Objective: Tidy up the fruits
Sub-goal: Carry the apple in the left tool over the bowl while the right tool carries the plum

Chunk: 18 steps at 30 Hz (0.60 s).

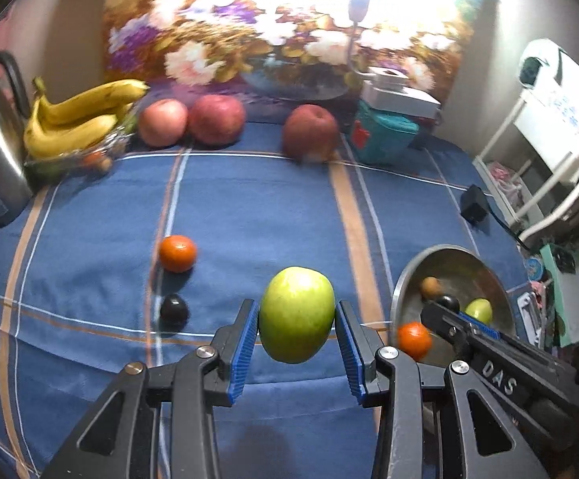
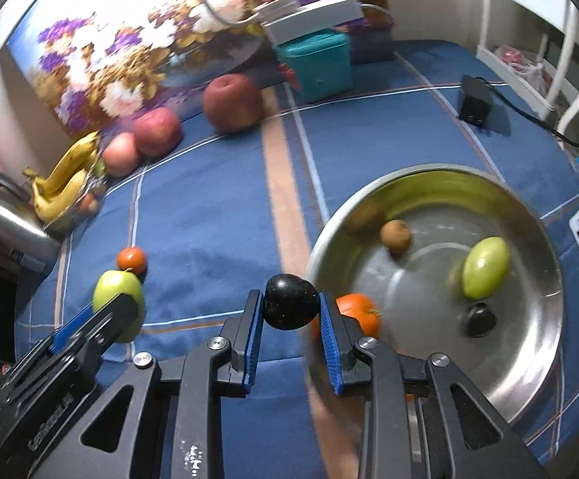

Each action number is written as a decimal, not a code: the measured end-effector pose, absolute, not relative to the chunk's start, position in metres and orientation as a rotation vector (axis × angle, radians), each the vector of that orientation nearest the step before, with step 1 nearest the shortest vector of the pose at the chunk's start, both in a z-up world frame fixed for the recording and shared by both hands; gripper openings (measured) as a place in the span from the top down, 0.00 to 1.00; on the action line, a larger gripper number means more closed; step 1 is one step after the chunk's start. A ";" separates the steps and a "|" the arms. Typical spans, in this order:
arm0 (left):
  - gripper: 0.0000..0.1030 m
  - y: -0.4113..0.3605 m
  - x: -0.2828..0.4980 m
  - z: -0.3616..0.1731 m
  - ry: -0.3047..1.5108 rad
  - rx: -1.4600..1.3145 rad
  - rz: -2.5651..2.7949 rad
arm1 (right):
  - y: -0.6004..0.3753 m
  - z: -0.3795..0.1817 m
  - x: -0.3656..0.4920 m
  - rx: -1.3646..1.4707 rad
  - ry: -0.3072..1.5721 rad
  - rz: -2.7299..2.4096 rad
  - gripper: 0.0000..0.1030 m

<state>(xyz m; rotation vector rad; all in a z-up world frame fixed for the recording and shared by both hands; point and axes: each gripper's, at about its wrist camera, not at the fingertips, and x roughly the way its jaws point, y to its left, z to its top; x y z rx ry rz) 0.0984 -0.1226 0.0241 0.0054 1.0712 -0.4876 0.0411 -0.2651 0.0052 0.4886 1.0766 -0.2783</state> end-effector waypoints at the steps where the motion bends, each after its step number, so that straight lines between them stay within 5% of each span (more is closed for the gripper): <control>1: 0.59 -0.129 0.095 0.025 1.070 0.016 -0.503 | -0.269 0.006 0.040 0.493 1.073 -0.284 0.71; 18: 0.59 -0.218 0.049 0.017 1.052 0.197 -0.678 | -0.346 0.005 0.000 0.615 1.022 -0.449 0.71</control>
